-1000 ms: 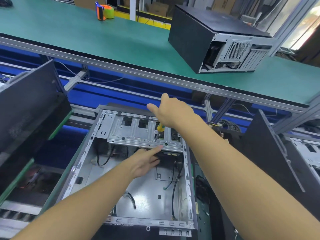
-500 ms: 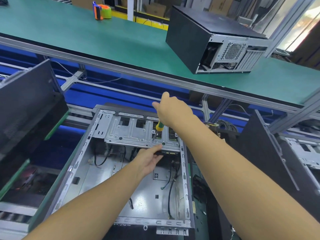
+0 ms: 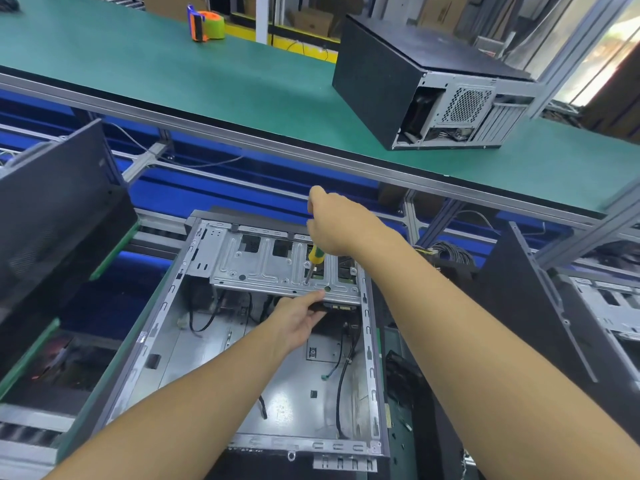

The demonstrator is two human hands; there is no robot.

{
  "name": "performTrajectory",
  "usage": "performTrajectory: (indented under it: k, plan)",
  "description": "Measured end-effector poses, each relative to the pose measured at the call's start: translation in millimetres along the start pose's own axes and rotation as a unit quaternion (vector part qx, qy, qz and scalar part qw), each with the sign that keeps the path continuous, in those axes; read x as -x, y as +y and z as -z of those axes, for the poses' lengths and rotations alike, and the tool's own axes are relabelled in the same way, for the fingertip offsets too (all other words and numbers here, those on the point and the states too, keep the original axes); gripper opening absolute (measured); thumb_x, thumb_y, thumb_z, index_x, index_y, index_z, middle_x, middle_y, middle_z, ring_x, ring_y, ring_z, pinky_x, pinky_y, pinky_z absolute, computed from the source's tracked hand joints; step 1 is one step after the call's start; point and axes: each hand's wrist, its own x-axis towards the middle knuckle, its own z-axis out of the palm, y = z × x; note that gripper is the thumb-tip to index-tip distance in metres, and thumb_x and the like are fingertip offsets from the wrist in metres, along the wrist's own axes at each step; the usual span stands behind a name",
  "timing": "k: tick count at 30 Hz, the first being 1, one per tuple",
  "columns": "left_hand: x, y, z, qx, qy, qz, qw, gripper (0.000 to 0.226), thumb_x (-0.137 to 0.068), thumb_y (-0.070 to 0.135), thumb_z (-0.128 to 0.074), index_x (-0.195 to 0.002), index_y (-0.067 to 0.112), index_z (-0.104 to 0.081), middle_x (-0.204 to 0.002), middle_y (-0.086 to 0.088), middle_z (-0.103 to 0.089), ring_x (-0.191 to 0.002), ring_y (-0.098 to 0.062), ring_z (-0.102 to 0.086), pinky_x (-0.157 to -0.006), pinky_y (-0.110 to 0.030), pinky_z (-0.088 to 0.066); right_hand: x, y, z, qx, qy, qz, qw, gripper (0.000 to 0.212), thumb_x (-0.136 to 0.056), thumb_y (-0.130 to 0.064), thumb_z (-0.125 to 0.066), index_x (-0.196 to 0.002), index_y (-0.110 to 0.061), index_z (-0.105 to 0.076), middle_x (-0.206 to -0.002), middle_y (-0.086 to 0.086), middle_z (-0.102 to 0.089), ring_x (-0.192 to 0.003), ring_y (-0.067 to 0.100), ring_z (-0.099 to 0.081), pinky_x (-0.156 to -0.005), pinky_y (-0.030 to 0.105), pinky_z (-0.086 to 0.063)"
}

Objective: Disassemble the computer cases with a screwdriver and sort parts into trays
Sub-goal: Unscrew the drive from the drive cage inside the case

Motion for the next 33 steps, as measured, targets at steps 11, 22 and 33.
performTrajectory:
  k: [11, 22, 33]
  plan:
    - [1, 0, -1, 0.009, 0.003, -0.006, 1.000, 0.053, -0.084, -0.003, -0.073, -0.132, -0.006, -0.051, -0.141, -0.021, -0.051, -0.135, -0.032, -0.045, -0.107, -0.040, -0.047, 0, -2, -2, 0.024, 0.022, -0.001, 0.999, 0.019, -0.104, -0.018, -0.043, -0.121, -0.012, -0.046, -0.114, 0.012, -0.057, -0.090, 0.032, -0.054, -0.070, 0.041, -0.044]
    - [3, 0, -1, 0.001, 0.001, -0.009, 1.000, 0.048, -0.086, -0.004, -0.072, -0.129, -0.009, -0.052, -0.136, -0.022, -0.055, -0.132, -0.031, -0.048, -0.103, -0.037, -0.048, -3, -2, -7, 0.051, 0.056, -0.004, 0.997, 0.023, -0.105, -0.034, -0.045, -0.108, -0.011, -0.043, -0.089, 0.005, -0.053, -0.080, 0.030, -0.054, -0.061, 0.039, -0.042]
    - [2, 0, -1, -0.002, 0.006, -0.005, 1.000, 0.045, -0.086, -0.002, -0.072, -0.126, -0.009, -0.054, -0.126, -0.019, -0.059, -0.112, -0.023, -0.055, -0.100, -0.034, -0.049, -5, -2, -10, 0.064, 0.071, 0.007, 0.995, 0.033, -0.103, -0.047, -0.045, -0.104, -0.014, -0.050, -0.091, 0.002, -0.057, -0.082, 0.028, -0.056, -0.060, 0.035, -0.038]
